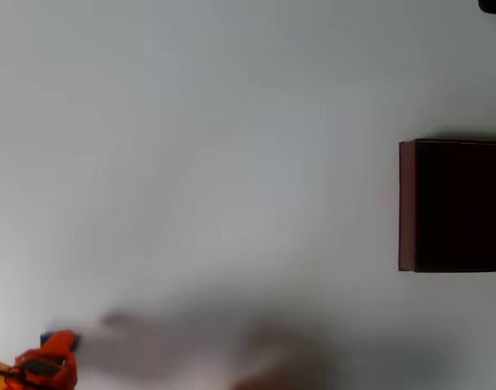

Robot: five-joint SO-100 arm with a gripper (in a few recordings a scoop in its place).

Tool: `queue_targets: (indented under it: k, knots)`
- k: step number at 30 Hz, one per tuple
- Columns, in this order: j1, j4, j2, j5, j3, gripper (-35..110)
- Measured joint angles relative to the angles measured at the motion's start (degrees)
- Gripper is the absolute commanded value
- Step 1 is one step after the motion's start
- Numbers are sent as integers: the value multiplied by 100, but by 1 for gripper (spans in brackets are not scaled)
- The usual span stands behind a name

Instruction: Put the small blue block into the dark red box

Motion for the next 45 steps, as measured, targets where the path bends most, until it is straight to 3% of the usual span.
queue_targets:
  k: [17,45]
  knots:
    - [70,-193,-1099,-229,-729,29]
    - [141,-1037,-1257,-343,-237,23]
